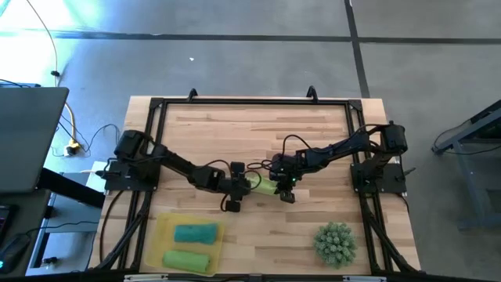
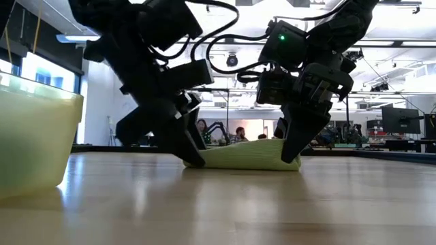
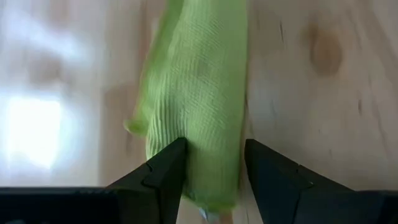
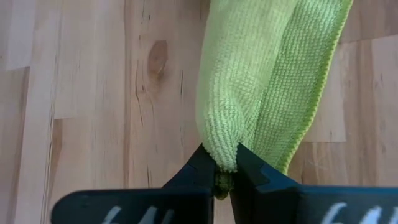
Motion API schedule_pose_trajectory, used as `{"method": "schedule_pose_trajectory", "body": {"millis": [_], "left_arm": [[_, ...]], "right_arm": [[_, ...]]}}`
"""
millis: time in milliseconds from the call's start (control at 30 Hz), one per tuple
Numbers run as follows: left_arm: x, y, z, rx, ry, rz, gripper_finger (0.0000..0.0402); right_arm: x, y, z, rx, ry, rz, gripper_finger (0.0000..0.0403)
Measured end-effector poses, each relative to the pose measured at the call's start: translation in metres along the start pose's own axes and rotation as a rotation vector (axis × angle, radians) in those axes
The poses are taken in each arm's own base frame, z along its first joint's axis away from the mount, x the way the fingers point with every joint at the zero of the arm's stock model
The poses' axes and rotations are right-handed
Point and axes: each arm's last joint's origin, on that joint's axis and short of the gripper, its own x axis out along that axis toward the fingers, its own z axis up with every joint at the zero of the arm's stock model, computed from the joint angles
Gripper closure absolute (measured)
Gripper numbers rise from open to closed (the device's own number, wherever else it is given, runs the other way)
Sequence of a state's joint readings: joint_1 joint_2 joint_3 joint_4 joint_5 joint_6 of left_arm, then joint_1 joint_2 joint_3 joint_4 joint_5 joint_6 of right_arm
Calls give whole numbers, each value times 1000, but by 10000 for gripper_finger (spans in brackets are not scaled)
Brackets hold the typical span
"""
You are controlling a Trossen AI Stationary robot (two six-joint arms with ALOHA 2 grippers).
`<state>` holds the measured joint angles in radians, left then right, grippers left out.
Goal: Roll microfiber towels into tight, uniform cylinder then place into a basket
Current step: Roll the light green microfiber towel
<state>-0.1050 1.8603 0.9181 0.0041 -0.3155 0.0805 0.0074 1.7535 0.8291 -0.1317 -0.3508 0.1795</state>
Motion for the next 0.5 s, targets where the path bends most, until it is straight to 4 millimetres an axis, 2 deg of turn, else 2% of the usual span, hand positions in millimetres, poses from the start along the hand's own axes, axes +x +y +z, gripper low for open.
{"method": "schedule_pose_trajectory", "body": {"millis": [133,300,500], "left_arm": [[5,8,-3,-99,14,-59,248],[11,21,-5,-300,35,-156,270],[21,32,-10,-530,72,-298,322]], "right_arm": [[0,0,0,-3,-1,0,386],[-3,1,0,-1,6,2,329],[-31,11,-1,-82,10,3,281]]}}
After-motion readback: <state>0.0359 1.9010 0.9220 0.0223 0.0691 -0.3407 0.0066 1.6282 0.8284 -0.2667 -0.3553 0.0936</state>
